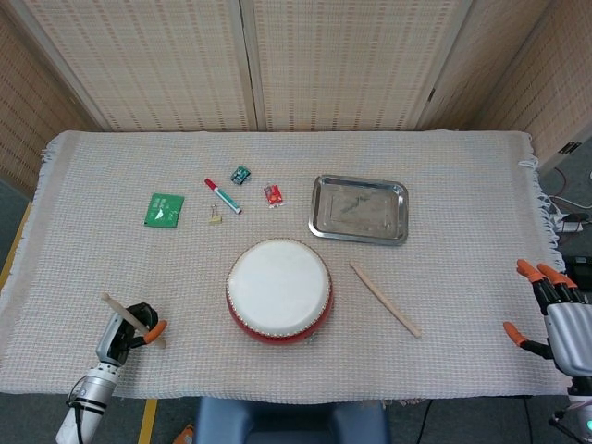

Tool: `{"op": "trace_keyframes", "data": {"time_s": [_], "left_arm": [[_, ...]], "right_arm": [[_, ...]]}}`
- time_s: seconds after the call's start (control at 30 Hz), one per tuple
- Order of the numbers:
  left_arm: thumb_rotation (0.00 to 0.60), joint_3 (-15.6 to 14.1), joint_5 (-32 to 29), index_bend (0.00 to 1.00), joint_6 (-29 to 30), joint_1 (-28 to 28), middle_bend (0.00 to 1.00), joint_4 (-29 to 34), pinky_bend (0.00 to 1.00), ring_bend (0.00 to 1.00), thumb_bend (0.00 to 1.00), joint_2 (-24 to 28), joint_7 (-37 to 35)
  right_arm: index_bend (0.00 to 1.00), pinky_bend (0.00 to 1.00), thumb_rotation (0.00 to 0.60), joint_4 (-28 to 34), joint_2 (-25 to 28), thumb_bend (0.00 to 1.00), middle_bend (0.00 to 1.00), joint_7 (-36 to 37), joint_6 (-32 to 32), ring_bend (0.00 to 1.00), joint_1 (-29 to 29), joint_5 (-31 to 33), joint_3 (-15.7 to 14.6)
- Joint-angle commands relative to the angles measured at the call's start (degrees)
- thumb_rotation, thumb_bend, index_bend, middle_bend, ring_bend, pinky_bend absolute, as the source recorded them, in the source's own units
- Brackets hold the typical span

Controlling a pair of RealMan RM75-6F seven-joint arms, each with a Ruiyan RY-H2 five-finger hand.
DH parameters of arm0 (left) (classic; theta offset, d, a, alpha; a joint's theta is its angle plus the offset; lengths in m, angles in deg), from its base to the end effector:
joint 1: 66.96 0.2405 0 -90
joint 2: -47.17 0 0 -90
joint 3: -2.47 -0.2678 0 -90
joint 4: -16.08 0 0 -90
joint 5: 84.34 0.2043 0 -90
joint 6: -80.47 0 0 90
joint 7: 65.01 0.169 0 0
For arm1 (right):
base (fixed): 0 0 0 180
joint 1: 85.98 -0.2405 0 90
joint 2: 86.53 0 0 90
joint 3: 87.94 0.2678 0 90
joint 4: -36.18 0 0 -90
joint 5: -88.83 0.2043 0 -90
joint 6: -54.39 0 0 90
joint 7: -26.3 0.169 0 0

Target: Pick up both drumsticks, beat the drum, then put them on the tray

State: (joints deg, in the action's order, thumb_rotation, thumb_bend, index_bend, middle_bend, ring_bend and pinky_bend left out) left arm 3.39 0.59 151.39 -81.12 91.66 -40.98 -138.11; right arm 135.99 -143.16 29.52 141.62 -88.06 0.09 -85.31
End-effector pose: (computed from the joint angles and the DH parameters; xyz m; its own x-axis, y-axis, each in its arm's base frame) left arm -0.3032 0.2447 0.0065 -0.8198 0.2089 0.5332 0.5689 0.1908 0.8000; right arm -0.3009 -0.1893 0.2012 0.3466 0.0103 0.9379 -0.9377 -0.0197 0.3468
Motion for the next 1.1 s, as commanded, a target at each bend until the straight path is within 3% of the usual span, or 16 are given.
{"op": "trace_keyframes", "data": {"time_s": [0.03, 0.7, 0.9, 1.1], "left_arm": [[0.6, -0.03, 0.06, 0.73, 0.16, 0.17, 0.78, -0.27, 0.76, 0.72, 0.28, -0.46, 0.51], [0.6, -4.74, 4.81, 0.8, 2.11, 1.79, 0.84, -7.7, 0.79, 0.76, 0.32, -3.82, -1.01], [0.6, -5.13, 4.66, 0.83, 1.78, 2.06, 0.86, -10.2, 0.79, 0.78, 0.34, -5.89, -0.99], [0.6, -4.55, 4.04, 0.88, 1.71, 2.06, 0.92, -11.67, 0.87, 0.84, 0.39, -7.46, -0.96]], "right_arm": [[0.08, 0.16, 0.6, 0.03, 0.02, 0.15, 0.18, -0.05, 0.16, 0.03, 0.05, -0.11, 0.02], [0.08, 0.16, 0.6, 0.57, 0.03, 0.15, 0.18, -0.36, 0.42, 0.03, 0.26, -0.25, -0.02], [0.08, 0.16, 0.6, 0.93, 0.05, 0.15, 0.18, -0.66, 0.47, 0.03, 0.23, -0.42, 0.0], [0.08, 0.16, 0.6, 1.14, 0.12, 0.15, 0.18, -0.78, 0.67, 0.03, 0.34, -0.48, 0.0]]}}
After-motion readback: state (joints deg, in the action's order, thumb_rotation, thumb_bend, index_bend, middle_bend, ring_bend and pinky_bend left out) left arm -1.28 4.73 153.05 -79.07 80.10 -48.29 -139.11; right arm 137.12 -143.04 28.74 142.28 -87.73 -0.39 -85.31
